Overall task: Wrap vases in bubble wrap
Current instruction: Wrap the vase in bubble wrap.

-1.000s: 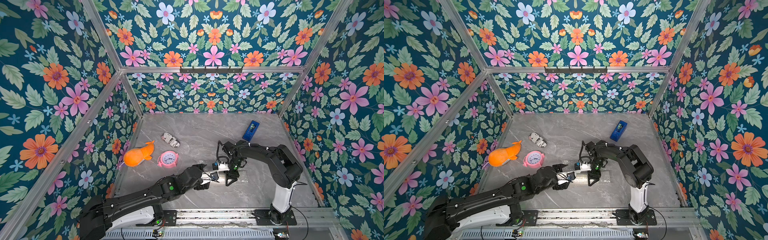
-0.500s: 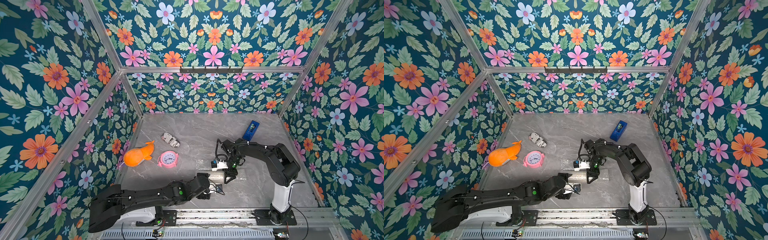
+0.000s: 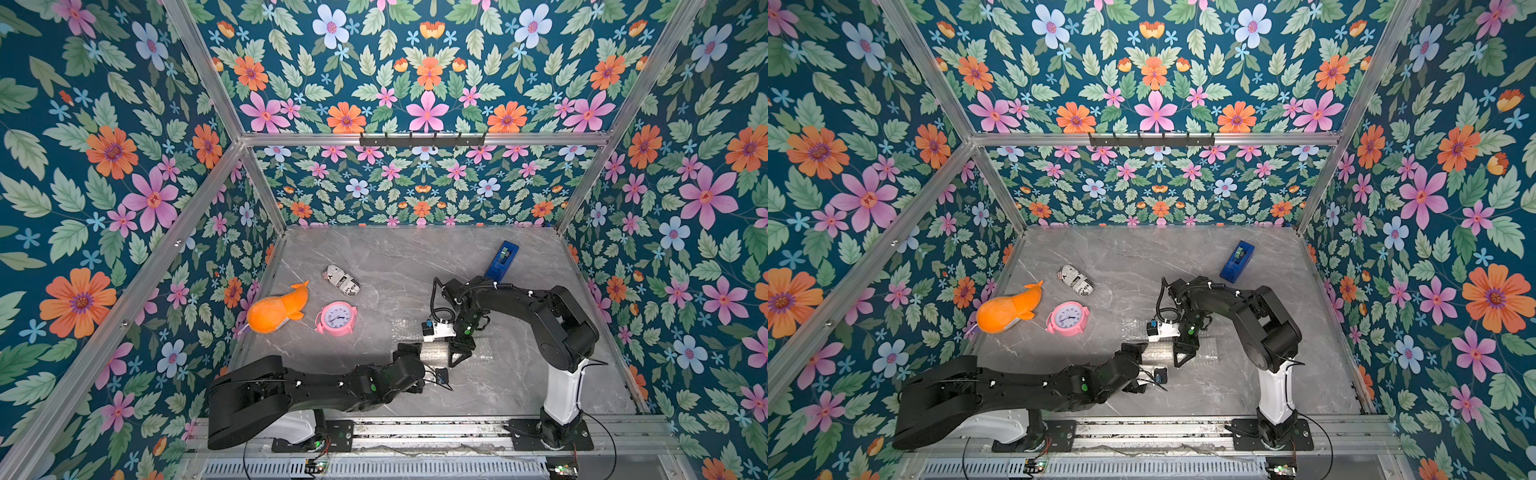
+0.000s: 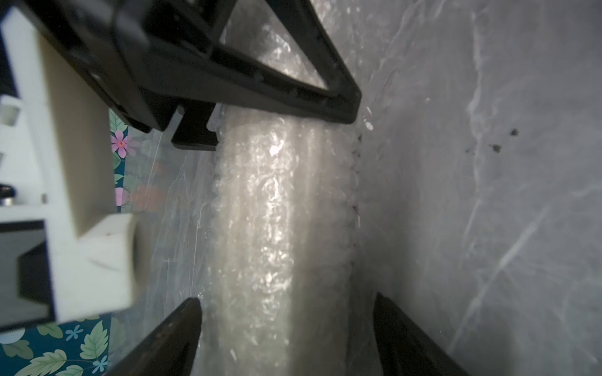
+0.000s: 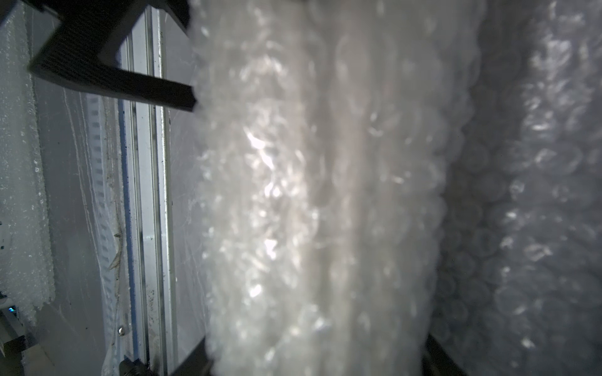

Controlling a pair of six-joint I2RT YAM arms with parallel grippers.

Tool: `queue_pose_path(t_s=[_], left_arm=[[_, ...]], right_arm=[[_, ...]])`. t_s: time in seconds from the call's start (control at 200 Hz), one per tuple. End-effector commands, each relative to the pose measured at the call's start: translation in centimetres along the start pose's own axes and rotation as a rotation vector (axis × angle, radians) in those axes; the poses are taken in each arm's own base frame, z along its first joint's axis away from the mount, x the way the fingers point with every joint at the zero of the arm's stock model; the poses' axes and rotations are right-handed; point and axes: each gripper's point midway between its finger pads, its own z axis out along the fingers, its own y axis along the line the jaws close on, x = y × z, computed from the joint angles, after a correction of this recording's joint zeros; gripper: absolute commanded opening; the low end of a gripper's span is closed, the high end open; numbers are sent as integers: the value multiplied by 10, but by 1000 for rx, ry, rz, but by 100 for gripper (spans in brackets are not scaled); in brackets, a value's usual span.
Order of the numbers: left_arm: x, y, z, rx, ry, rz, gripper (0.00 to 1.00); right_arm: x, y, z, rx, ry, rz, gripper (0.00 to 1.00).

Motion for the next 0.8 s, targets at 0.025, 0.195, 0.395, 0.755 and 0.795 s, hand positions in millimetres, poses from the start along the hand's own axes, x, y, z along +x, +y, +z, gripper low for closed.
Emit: queue_pose_path(t_s=[0.025,0.195,0.395,0.755,0.795], left_arm=[[-1,1,4,-10,-3,-6,86],[3,-1,14,-1,34,10,86],[8,-5,25,21,62,18,79],[13,-15,24,112,87,11,63],[16,-17,25,125,98,11,62]], right_arm=[[0,7,-3,-23,-1,-11,48],[-2,7,-3,-24,-7,-14,49],[-2,7,-5,-13,-8,-17,51],[-27,3,-34,102,-166,-59,95],[-30,4,-40,120,-197,-63,99]])
